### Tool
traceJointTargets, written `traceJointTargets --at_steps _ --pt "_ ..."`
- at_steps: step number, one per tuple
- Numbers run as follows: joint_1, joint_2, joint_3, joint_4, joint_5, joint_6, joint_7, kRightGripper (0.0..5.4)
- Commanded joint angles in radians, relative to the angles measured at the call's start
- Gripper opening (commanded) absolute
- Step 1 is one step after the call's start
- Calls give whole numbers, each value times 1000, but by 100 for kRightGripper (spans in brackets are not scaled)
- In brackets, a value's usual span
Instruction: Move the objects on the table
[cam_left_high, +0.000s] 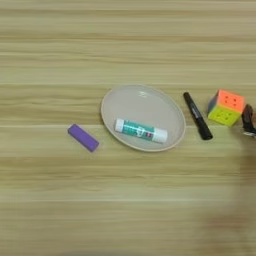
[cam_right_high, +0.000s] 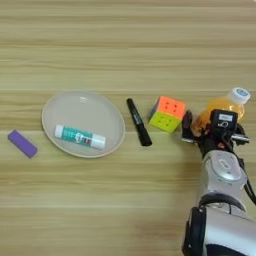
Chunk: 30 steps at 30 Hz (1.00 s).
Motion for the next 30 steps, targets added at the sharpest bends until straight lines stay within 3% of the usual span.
traceJointTargets --at_steps 1,18,30 --pt "-44 -48 -2 -65 2 -29 -11 532" --pt "-41 -48 -12 -68 15 -23 -12 537" --pt "-46 -51 -33 -71 30 -20 -12 395"
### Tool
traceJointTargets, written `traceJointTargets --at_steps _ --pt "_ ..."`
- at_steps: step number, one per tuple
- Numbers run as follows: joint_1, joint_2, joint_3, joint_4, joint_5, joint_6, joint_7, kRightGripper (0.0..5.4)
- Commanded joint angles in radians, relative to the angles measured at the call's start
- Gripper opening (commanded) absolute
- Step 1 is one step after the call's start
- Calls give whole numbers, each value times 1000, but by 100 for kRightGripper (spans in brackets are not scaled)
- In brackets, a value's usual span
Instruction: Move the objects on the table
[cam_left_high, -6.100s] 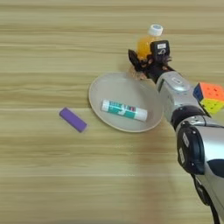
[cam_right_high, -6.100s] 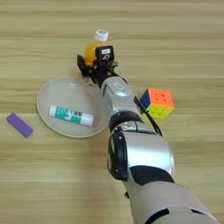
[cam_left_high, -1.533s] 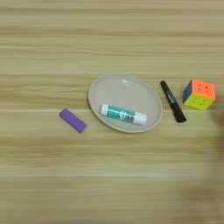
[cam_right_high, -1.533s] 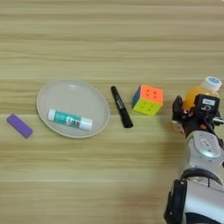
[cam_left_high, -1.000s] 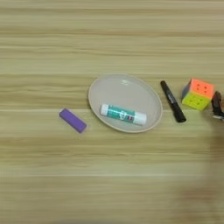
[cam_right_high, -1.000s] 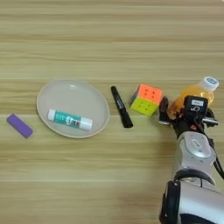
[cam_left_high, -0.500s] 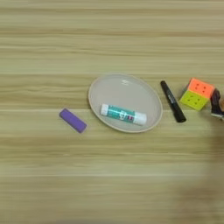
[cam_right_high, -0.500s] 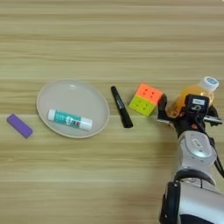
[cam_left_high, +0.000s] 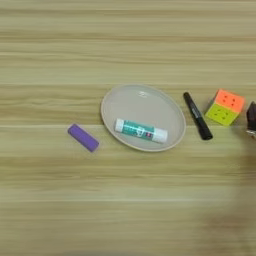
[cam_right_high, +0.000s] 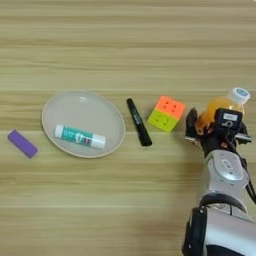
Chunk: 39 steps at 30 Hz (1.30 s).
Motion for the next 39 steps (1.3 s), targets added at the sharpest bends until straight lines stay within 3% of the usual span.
traceJointTargets --at_steps 1,4,12,16,21,25,33,39 --pt "-51 -53 -11 -59 13 -13 -15 389" --pt "-49 -59 -15 -70 12 -24 -24 356" --pt "-27 -86 -41 -181 23 -67 -45 350" --pt "19 -94 -62 -365 30 -66 -51 349" --pt "62 -81 -57 -632 29 8 -53 349" --pt "57 -37 -10 -779 39 90 -15 348" --pt "-28 99 119 -1001 60 263 43 348" --pt "-76 247 282 -1036 18 319 87 347"
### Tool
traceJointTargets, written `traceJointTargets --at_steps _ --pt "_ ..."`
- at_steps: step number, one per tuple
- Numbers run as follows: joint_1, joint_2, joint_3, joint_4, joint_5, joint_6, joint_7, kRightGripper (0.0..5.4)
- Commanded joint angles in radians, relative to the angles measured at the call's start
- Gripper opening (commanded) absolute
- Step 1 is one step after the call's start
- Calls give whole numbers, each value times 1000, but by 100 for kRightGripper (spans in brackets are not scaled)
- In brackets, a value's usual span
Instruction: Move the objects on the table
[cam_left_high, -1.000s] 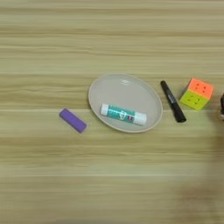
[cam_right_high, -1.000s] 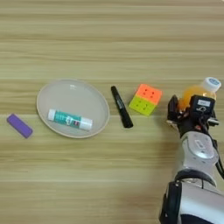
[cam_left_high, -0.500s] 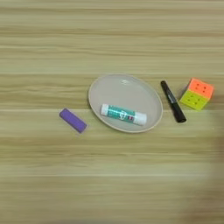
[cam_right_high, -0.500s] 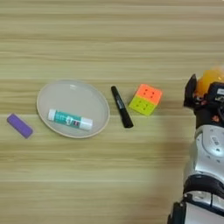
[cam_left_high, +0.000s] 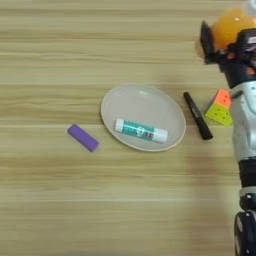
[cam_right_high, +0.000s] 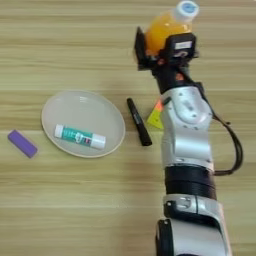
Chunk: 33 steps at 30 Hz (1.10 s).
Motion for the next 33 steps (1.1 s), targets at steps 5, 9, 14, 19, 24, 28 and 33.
traceJointTargets --at_steps 5,9,14,19,24,28,33 --pt "-106 131 159 19 -73 -13 47 347" --pt "-94 161 192 101 -110 -35 64 347" --pt "-89 163 190 193 -141 -31 58 347" --pt "-63 152 163 193 -122 9 66 347" --pt "-30 148 151 149 -117 60 88 347" --pt "4 145 144 114 -115 105 104 347" --pt "23 145 144 107 -124 121 118 347"
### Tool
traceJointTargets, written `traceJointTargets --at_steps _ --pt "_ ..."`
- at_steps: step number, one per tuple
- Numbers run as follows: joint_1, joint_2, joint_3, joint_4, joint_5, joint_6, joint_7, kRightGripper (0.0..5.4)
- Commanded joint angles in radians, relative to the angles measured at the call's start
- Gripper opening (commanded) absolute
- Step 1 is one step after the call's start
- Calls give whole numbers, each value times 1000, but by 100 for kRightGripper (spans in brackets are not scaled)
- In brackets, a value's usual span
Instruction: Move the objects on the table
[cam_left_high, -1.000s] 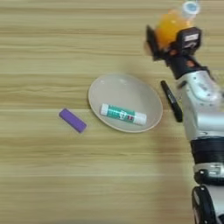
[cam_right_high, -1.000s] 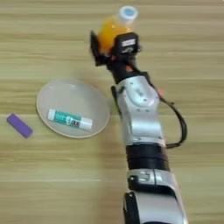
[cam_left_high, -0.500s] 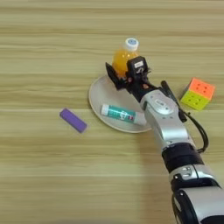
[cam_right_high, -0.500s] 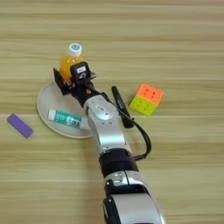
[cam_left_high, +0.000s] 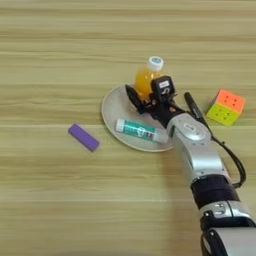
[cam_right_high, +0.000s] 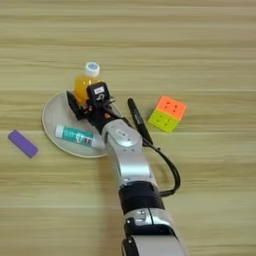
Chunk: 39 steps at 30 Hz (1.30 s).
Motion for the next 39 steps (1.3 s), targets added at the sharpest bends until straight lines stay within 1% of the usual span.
traceJointTargets --at_steps 1,2,3,4,10,11,12,18,30,33,39 --pt "-55 -32 -15 -59 8 -7 1 347" --pt "-55 -32 -14 -56 6 -8 2 347" --pt "-55 -31 -14 -53 4 -9 4 376" --pt "-55 -31 -14 -52 2 -9 7 391" --pt "-52 -35 -18 -61 4 -17 17 441" --pt "-53 -35 -18 -58 3 -19 18 459" --pt "-54 -35 -18 -57 3 -21 18 464" --pt "-44 -40 -22 -72 3 -23 28 538" --pt "4 -62 -34 -98 2 -26 35 538" --pt "31 -68 -36 -136 3 -19 38 538" --pt "110 -77 -33 -254 4 10 49 538"
